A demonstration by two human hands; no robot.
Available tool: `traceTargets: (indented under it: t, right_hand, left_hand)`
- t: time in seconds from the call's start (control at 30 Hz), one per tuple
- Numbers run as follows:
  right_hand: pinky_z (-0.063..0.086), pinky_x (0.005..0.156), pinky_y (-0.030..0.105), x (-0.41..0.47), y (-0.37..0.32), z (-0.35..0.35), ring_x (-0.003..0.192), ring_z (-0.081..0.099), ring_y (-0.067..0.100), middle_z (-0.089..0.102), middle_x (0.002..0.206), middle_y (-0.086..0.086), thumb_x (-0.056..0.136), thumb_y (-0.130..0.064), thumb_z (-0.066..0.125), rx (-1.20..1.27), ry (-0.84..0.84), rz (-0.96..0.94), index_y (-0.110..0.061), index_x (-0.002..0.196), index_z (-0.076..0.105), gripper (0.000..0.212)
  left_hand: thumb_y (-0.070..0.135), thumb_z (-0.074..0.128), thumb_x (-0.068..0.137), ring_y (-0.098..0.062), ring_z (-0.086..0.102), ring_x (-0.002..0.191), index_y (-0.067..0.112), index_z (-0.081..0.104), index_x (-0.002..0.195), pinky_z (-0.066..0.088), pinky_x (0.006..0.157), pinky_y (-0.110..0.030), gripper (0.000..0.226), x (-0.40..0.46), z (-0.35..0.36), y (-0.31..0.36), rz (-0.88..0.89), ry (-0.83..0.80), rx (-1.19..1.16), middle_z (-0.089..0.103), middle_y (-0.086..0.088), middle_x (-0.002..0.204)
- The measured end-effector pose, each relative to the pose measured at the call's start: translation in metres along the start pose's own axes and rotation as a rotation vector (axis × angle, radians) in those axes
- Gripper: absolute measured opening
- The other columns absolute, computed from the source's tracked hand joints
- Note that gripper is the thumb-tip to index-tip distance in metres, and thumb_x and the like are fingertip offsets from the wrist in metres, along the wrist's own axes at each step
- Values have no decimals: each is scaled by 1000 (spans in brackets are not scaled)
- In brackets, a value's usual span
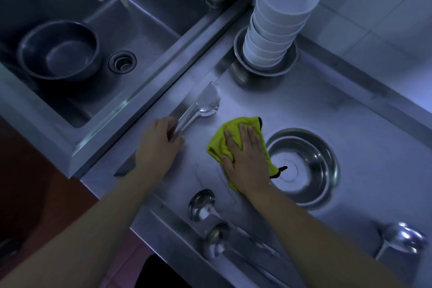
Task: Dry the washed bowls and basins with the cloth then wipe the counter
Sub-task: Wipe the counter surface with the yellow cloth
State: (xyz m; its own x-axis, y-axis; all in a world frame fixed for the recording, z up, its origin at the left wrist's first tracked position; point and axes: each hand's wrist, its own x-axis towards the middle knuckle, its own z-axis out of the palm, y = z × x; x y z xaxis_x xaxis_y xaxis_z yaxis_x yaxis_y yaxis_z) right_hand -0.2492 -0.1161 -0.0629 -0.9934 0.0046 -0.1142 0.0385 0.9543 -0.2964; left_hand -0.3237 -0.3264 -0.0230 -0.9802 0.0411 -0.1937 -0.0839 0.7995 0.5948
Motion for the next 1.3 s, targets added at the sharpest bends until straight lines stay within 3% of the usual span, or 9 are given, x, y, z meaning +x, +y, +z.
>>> traceTargets:
  t: [0.1, 0.23, 0.43, 0.53, 0.63, 0.77, 1.07, 1.17, 1.3]
  right_hand:
    - [-1, 119, 44, -17, -2, -1, 147, 3, 35, 9, 159, 15, 94, -43, 46, -11, -47, -79, -27, 150, 25, 62]
    - [4, 120, 46, -40, 0, -3, 147, 5, 34, 13, 158, 14, 95, -41, 48, -22, -76, -132, -26, 149, 29, 59]
    - [10, 119, 48, -83, 7, -5, 146, 9, 35, 16, 157, 15, 95, -43, 42, -59, -105, -121, -25, 148, 30, 58]
    - [12, 119, 47, -116, 15, -6, 146, 8, 32, 15, 157, 14, 95, -44, 38, -48, -111, -60, -26, 148, 28, 56]
    - [14, 119, 47, -150, 25, -8, 147, 10, 30, 18, 157, 13, 94, -47, 32, -62, -117, 2, -29, 147, 28, 57]
    - [8, 120, 46, -189, 35, -11, 148, 1, 27, 9, 159, 9, 96, -51, 22, -79, -147, 37, -32, 148, 19, 56]
    - [-3, 118, 36, -177, 13, -9, 147, 5, 28, 8, 157, 5, 93, -48, 28, -73, -109, 104, -30, 147, 21, 58]
    - [-1, 118, 37, -137, -3, -2, 147, 8, 30, 11, 158, 8, 93, -42, 39, -93, -99, 55, -28, 148, 24, 58]
    - [0, 120, 40, -78, -32, 8, 148, 1, 28, 6, 160, 8, 99, -41, 40, -121, -126, -107, -32, 150, 17, 57]
  left_hand:
    - [25, 71, 74, -22, 49, 107, 23, 57, 120, 41, 89, -35, 48, -34, -8, 1, 128, 79, 17, 53, -2, 113]
    - [42, 72, 65, -22, 50, 110, 20, 62, 117, 36, 93, -27, 57, -87, -3, 2, 227, -127, -43, 57, -3, 114]
    - [70, 61, 50, -20, 23, 132, 19, 13, 148, 22, 110, -36, 120, -147, 27, -9, 287, -441, 159, 26, -1, 143]
    - [50, 69, 68, -22, 25, 130, 12, 9, 148, 22, 107, -32, 107, -152, 34, -8, 266, -409, 173, 29, -7, 142]
    - [23, 63, 83, -25, 36, 121, 9, 28, 142, 33, 95, -30, 70, -149, 33, -8, 221, -377, 100, 41, -10, 131]
    - [16, 61, 80, -28, 55, 100, 4, 59, 104, 36, 74, -27, 27, -139, 26, -2, 214, -423, 132, 58, -11, 104]
    - [6, 53, 88, -30, 59, 99, 9, 66, 112, 38, 81, -30, 27, -82, -38, -31, 165, -129, -4, 66, -14, 110]
    - [10, 51, 89, -22, 57, 85, 17, 67, 110, 37, 74, -27, 28, -58, -66, -47, 143, -82, 34, 67, -8, 102]
    - [10, 46, 92, -22, 57, 90, 20, 68, 105, 43, 78, -34, 27, -44, -95, -67, 186, -93, 36, 63, -2, 100]
